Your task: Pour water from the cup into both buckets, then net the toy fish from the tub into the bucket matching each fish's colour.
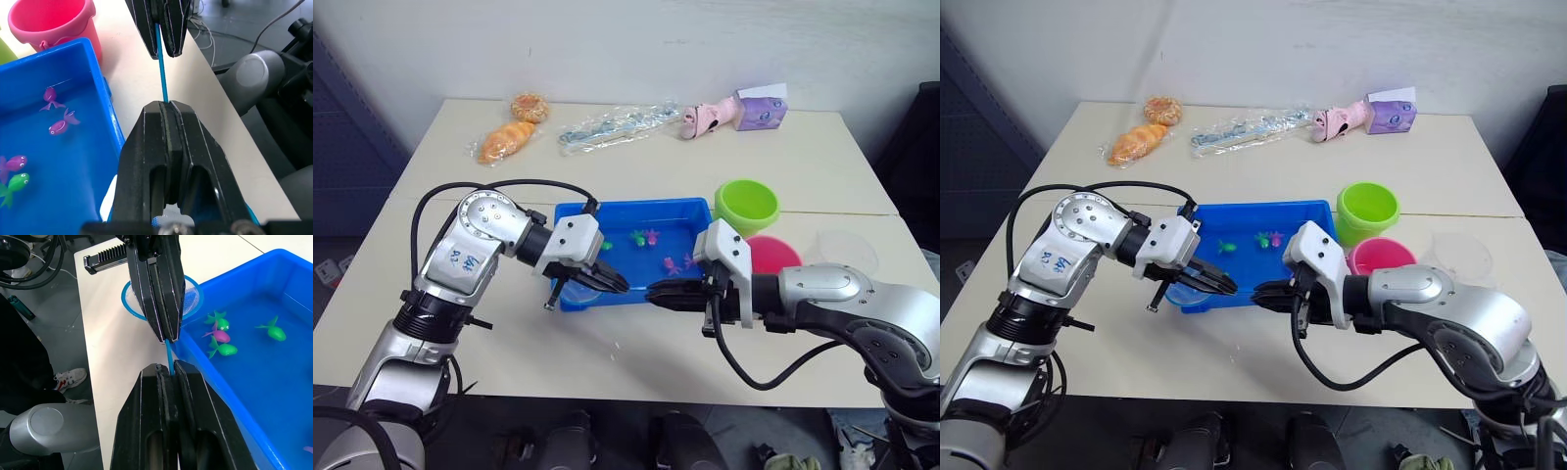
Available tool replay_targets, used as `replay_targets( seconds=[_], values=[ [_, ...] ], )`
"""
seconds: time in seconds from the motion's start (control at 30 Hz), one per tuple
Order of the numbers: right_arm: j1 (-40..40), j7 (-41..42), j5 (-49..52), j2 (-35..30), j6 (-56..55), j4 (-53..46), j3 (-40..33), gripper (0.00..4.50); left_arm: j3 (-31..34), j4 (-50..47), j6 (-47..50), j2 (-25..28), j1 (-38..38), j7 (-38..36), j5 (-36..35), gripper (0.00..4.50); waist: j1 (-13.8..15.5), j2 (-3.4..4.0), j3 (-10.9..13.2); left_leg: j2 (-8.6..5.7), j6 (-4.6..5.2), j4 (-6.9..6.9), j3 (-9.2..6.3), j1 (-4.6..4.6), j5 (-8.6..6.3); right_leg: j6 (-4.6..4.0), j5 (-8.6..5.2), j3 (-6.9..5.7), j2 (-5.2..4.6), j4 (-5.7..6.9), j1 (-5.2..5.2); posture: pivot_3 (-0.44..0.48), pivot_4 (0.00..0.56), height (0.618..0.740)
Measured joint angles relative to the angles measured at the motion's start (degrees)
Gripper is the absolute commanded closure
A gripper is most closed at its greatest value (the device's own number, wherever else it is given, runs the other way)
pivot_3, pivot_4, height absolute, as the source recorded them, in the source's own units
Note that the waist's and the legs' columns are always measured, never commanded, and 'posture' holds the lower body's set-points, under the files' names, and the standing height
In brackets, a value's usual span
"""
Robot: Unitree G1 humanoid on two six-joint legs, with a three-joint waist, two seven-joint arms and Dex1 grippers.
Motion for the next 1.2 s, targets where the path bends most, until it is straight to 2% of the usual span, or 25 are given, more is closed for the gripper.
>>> replay_targets(
  seconds=[0.03,0.07,0.13,0.2,0.27,0.37,0.5,0.53,0.57,0.63,0.77,0.93,1.2],
  values=[
    [0.4,0.0,0.0,0.0,-0.1,-0.3,-0.3,4.5,0.7,0.0,0.5,-0.4,0.3,0.1,-1.1,3.2,0.0,0.0,0.0,0.0,0.0,-0.01,-0.02,0.0,0.0,0.0,0.0,0.0,0.0,0.0,0.0,0.0,0.15,0.74],
    [1.7,0.1,0.1,-0.3,-0.3,-0.8,-1.4,4.5,2.3,0.1,1.6,-0.8,0.7,0.2,-3.2,2.66,0.0,0.0,0.0,0.0,0.0,0.01,-0.03,-0.03,0.0,0.0,0.0,-0.01,0.0,-0.01,0.0,0.0,0.15,0.74],
    [4.7,0.4,0.1,-1.9,-1.2,-1.9,-4.1,4.5,6.4,0.8,3.5,-0.9,0.6,1.3,-7.0,1.88,0.1,0.0,0.0,0.0,0.0,0.02,-0.04,-0.04,0.0,0.01,0.0,-0.01,0.0,-0.02,0.0,0.0,0.15,0.74],
    [8.9,1.0,0.0,-5.2,-1.7,-3.0,-8.9,4.5,14.4,5.1,6.8,0.0,-1.2,3.4,-12.2,1.01,0.1,-0.01,0.0,0.0,0.0,0.06,-0.05,-0.04,0.0,0.03,0.01,-0.04,0.0,-0.01,0.01,0.0,0.15,0.74],
    [11.0,1.0,-0.5,-7.1,-2.6,-3.5,-12.4,4.5,19.1,8.7,8.2,1.8,-2.7,5.0,-13.8,0.17,-0.1,0.0,0.0,0.0,0.0,0.05,-0.02,0.02,0.0,0.05,0.03,-0.03,0.0,-0.01,0.04,0.0,0.15,0.74],
    [12.9,1.7,-2.9,-10.7,-4.1,-3.5,-16.2,4.5,20.9,13.5,7.8,3.4,-2.9,6.2,-13.4,0.07,-0.1,0.0,0.0,0.0,0.0,0.03,-0.01,0.08,0.0,0.06,0.02,-0.03,0.01,-0.01,0.1,0.0,0.15,0.74],
    [14.0,6.5,-13.5,-17.8,-13.0,-0.5,-16.7,4.5,21.0,16.6,4.9,3.4,1.7,6.9,-10.7,0.07,0.0,0.0,0.0,-0.01,0.02,0.03,0.04,0.07,-0.01,0.07,0.03,0.02,0.01,-0.03,0.07,0.0,0.15,0.74],
    [13.2,8.7,-20.9,-20.4,-20.0,3.0,-13.7,4.5,19.8,16.3,3.9,2.3,4.3,6.9,-10.0,0.07,0.0,0.0,0.0,-0.01,0.02,0.05,0.05,0.06,-0.02,0.08,0.04,0.03,0.0,-0.03,0.07,0.0,0.15,0.74],
    [13.1,8.9,-21.8,-20.5,-20.8,3.6,-13.3,4.5,19.5,16.2,3.8,2.0,4.6,6.9,-9.9,0.07,0.0,0.0,0.0,-0.02,0.02,0.04,0.07,0.06,-0.01,0.08,0.04,0.05,0.0,-0.03,0.06,0.0,0.15,0.74],
    [7.6,10.4,-32.0,-21.8,-29.6,10.0,-6.1,4.5,18.1,14.6,2.8,0.4,7.6,7.1,-9.3,0.07,-0.1,0.03,0.0,-0.03,0.03,0.08,0.21,0.06,-0.01,0.12,0.05,0.18,-0.02,0.0,-0.02,0.0,0.15,0.74],
    [-0.5,13.5,-45.9,-21.8,-42.3,20.5,2.0,4.5,15.6,12.5,2.4,-2.6,9.4,8.8,-8.9,0.07,-0.1,0.03,0.0,-0.01,-0.03,0.03,0.21,0.02,0.04,0.14,0.06,0.19,0.0,0.07,-0.15,0.0,0.15,0.74],
    [-6.9,17.9,-58.1,-21.1,-50.7,28.7,9.7,4.5,15.4,9.2,3.6,-3.9,9.8,9.8,-9.8,0.07,-0.2,0.04,0.0,-0.01,-0.05,0.06,0.25,0.03,0.05,0.14,0.07,0.2,-0.01,0.09,-0.14,0.0,0.15,0.74],
    [-15.0,24.4,-69.6,-17.3,-57.6,34.5,14.9,4.5,15.0,7.3,5.8,-4.3,10.9,9.9,-10.3,0.07,-0.1,0.04,0.0,-0.01,-0.08,0.09,0.24,0.03,0.06,0.13,0.07,0.19,-0.01,0.12,-0.14,0.0,0.15,0.74]
  ],
)
